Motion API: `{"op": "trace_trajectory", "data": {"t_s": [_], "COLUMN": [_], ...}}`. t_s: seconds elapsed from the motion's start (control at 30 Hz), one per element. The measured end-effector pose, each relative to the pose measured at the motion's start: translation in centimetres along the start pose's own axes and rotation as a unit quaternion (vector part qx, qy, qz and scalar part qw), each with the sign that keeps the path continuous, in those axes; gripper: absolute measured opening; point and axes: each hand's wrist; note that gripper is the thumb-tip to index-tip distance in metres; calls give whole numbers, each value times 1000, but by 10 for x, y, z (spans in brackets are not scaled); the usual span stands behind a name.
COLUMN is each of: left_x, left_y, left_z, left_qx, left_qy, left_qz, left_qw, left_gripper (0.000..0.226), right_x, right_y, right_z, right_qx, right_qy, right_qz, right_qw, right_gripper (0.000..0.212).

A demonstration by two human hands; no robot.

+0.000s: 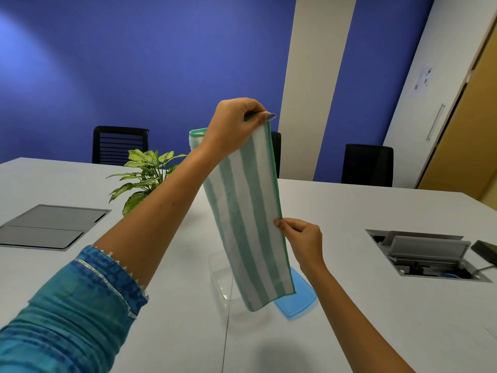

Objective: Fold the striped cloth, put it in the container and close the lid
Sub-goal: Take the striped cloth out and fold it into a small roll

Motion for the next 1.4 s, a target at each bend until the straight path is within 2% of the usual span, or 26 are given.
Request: {"op": "trace_trajectory", "data": {"t_s": [0.13, 0.7, 0.9, 1.0, 1.17, 1.3, 1.4], "left_x": [-1, -5, -16, -32, -70, -80, -68], "left_y": [-2, -6, -7, -11, -9, -5, 6], "left_z": [3, 8, 5, 2, -22, -49, -72], "left_qx": [4, 15, 13, 32, 40, 10, -90], "left_qy": [-5, 11, -2, -30, -101, -132, -120], "left_qz": [-1, 0, 22, 55, 137, 171, 146], "left_qw": [1000, 1000, 1000, 998, 984, 976, 978], "left_gripper": [32, 31, 31, 32, 31, 22, 22], "right_x": [3, 15, 21, 23, 21, 12, 3], "right_y": [0, 1, -3, -8, -12, -10, -4], "right_z": [-4, -4, -4, -2, 5, 13, 15], "right_qx": [-18, -14, -76, -55, 8, 17, -16], "right_qy": [36, 63, 76, 86, 65, 44, 40], "right_qz": [20, 7, 6, -8, -92, -155, -180], "right_qw": [999, 998, 994, 995, 994, 987, 983], "right_gripper": [13, 21, 17, 14, 19, 19, 14]}}
Point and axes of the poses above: each hand's wrist, its own z-axis towards the middle knuckle, its own y-axis out of the palm, x = y × z, and after that the axes turned 11 degrees about x, right-handed
